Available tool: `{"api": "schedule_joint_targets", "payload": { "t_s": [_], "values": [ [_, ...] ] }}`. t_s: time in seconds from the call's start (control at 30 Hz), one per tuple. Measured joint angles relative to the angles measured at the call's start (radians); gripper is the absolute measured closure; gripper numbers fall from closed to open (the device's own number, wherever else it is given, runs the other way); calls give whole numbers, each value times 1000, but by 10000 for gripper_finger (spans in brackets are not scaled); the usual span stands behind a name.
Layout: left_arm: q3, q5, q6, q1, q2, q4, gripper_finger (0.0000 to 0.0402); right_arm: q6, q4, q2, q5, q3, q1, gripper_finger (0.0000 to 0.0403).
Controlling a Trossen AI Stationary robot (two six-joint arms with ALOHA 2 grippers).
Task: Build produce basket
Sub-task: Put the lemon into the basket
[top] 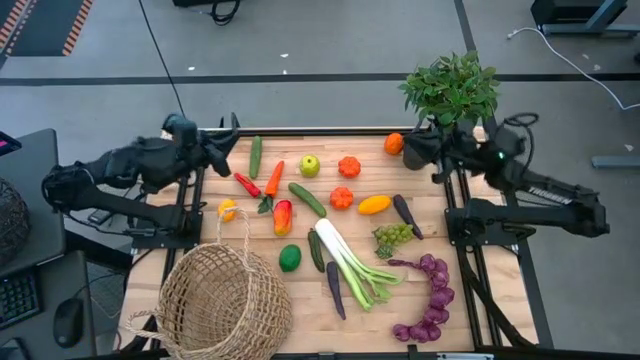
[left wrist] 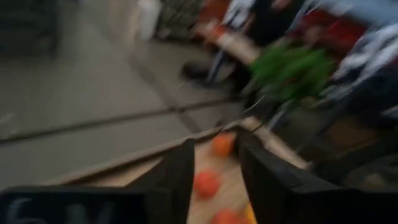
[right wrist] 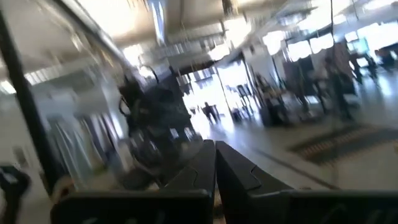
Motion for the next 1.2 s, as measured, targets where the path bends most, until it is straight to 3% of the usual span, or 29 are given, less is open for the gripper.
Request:
{"api": "schedule_joint_targets", "payload": {
  "t_s": [0.17,0.4,0.5,0.57,0.67,0.93,1.2],
  "values": [
    [0,90,-288,86,0,-316,200,-40,-235,170,33,246,0,385],
    [0,288,-309,250,32,-523,157,-17,-295,363,23,448,3,385],
    [0,460,-299,359,69,-611,151,42,-285,420,20,507,4,385],
    [0,579,-277,434,108,-679,150,87,-258,450,19,527,3,385],
    [-1,676,-201,512,180,-744,150,141,-186,482,19,535,3,385],
    [-79,805,-20,614,330,-756,150,245,-45,530,20,536,3,385],
    [-262,863,-33,612,358,-753,146,260,-6,554,-32,536,1,379]
  ]
}}
